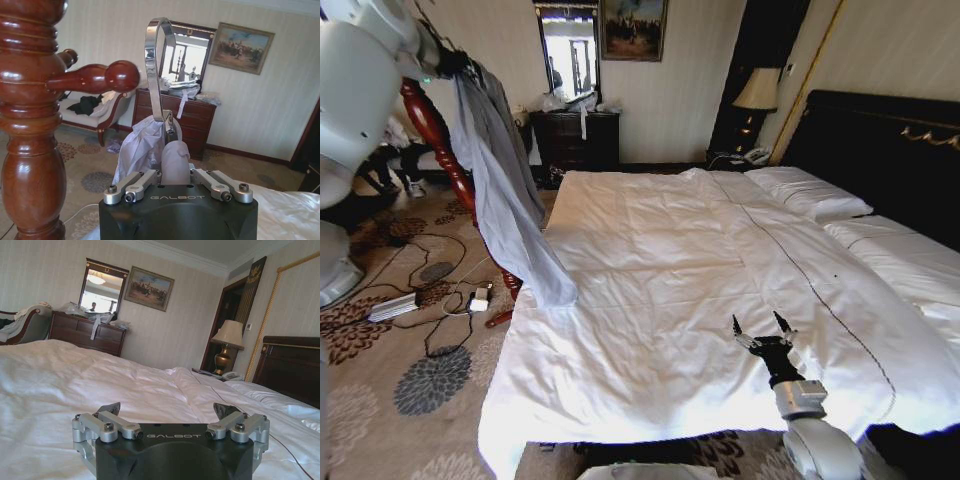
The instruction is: Pick up the clothes from the bed and hang them on the clothes hanger.
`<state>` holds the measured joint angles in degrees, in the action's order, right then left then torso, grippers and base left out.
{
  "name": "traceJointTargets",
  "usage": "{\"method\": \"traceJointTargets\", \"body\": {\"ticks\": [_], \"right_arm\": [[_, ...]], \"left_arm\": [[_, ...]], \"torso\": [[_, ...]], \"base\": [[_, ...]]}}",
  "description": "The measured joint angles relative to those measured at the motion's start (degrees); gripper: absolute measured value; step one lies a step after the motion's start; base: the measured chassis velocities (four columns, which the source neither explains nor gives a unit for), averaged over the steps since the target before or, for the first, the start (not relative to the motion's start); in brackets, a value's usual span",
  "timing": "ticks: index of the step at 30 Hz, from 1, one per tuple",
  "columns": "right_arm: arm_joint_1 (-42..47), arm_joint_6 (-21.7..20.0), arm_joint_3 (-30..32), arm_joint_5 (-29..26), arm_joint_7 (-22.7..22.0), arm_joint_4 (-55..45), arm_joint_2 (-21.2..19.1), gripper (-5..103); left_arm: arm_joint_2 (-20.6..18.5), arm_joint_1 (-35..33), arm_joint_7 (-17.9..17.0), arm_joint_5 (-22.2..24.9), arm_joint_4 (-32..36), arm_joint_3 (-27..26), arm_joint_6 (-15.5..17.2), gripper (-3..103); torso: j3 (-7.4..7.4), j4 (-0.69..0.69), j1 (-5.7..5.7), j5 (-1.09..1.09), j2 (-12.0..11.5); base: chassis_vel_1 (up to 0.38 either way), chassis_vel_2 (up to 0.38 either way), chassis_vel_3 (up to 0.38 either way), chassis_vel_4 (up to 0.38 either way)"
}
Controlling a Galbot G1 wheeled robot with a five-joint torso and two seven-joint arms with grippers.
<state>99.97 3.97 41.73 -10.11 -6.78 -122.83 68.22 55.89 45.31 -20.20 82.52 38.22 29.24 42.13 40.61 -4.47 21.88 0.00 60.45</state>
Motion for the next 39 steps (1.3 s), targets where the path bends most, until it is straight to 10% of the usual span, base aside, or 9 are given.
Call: {"method": "traceJointTargets", "body": {"ticks": [39], "right_arm": [[0.0, 0.0, 0.0, 0.0, 0.0, 0.0, 0.0, 100]], "left_arm": [[5.5, -2.1, 7.3, -12.9, -13.9, -12.3, -0.1, 15]], "torso": [[0.00, 0.01, 0.00, 0.01, 0.0]], "base": [[0.000, 0.000, 0.000, 0.000]]}}
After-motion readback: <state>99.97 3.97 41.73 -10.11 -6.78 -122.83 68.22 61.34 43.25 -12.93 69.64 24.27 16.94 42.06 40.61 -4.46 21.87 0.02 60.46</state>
